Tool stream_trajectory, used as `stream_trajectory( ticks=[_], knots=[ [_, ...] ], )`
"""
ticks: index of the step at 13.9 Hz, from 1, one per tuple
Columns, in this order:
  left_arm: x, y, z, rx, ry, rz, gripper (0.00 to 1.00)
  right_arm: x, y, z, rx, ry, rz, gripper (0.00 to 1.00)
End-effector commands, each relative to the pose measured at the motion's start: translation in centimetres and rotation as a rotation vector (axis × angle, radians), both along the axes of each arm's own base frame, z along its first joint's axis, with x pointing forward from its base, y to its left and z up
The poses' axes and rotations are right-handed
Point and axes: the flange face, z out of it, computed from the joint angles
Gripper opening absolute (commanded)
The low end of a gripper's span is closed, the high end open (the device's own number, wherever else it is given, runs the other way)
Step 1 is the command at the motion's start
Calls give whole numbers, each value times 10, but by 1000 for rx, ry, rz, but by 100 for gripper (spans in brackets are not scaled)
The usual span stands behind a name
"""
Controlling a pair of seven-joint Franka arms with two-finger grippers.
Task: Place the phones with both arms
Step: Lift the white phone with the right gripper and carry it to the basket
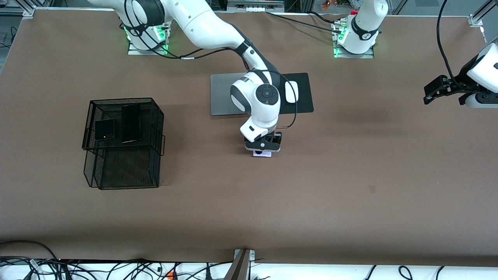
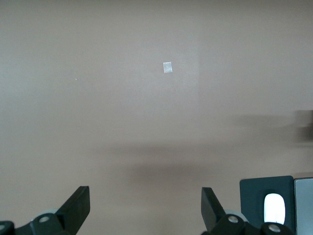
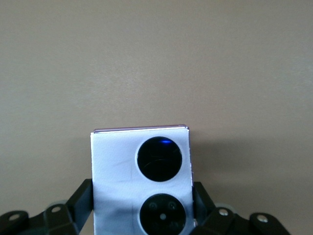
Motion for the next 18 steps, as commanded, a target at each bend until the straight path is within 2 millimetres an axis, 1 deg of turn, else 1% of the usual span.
stream_trajectory(
  ticks=[1, 3, 4, 5, 6, 7, 9, 10, 11, 13, 15, 18],
  knots=[
    [3, -1, 5, -17, 2, -14, 100, 0, -4, 46, -5, 45, -7, 65],
    [3, -1, 5, -17, 4, -14, 100, 4, -18, 85, -25, 86, -7, 65],
    [3, -1, 5, -17, 4, -14, 100, 7, -29, 108, -36, 109, 11, 65],
    [3, -1, 5, -17, 4, -14, 100, 13, -44, 133, -44, 131, 25, 65],
    [2, 0, 5, -17, 7, -14, 100, 21, -62, 158, -48, 151, 39, 65],
    [2, 0, 5, -17, 7, -14, 100, 30, -82, 178, -54, 173, 64, 65],
    [2, 0, 4, -17, 13, -13, 100, 48, -124, 213, -64, 196, 111, 65],
    [2, 0, 4, -17, 11, -13, 100, 59, -151, 224, -81, 209, 138, 65],
    [2, 0, 4, -17, 13, -13, 100, 68, -177, 228, -102, 230, 177, 65],
    [2, 0, 4, -17, 11, -13, 100, 91, -240, 238, -116, 243, 235, 65],
    [2, 0, 4, -17, 11, -12, 100, 107, -310, 245, -92, 258, 292, 65],
    [2, 0, 4, -17, 11, -12, 100, 122, -424, 236, -65, 239, 401, 65]
  ],
)
